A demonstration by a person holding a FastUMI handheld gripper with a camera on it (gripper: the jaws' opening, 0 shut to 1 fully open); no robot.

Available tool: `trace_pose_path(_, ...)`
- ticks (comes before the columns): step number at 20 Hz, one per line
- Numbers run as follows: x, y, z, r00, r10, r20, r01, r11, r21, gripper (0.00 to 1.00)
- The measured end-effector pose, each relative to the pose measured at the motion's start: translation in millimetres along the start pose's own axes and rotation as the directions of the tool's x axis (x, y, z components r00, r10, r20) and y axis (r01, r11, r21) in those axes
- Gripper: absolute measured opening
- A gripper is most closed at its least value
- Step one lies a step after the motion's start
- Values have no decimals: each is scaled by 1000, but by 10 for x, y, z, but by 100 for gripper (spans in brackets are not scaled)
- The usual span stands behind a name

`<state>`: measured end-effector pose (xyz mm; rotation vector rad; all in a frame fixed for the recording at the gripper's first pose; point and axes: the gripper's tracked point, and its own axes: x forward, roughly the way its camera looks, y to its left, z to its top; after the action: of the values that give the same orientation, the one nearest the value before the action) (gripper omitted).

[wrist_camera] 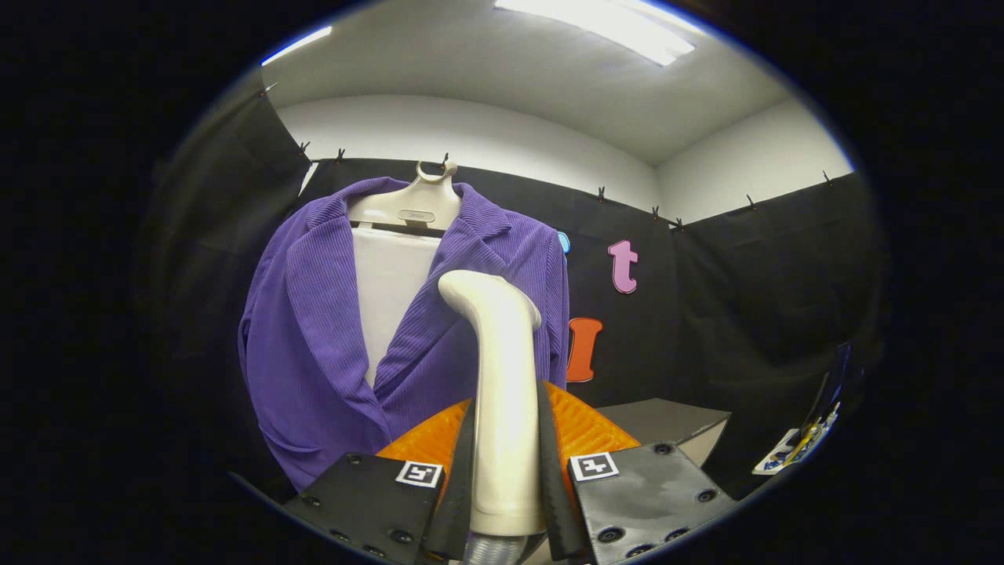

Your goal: Iron the clothes twice with a garment steamer, once on the left side and once on the right side.

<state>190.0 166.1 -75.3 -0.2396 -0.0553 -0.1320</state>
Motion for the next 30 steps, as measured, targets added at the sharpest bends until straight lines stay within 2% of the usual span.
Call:
trace_pose_path(9,-63,44,-209,1000,16,-1,-16,1000,-3,46)
trace_pose_path(30,-546,79,-1256,992,60,-107,-65,997,-50,46)
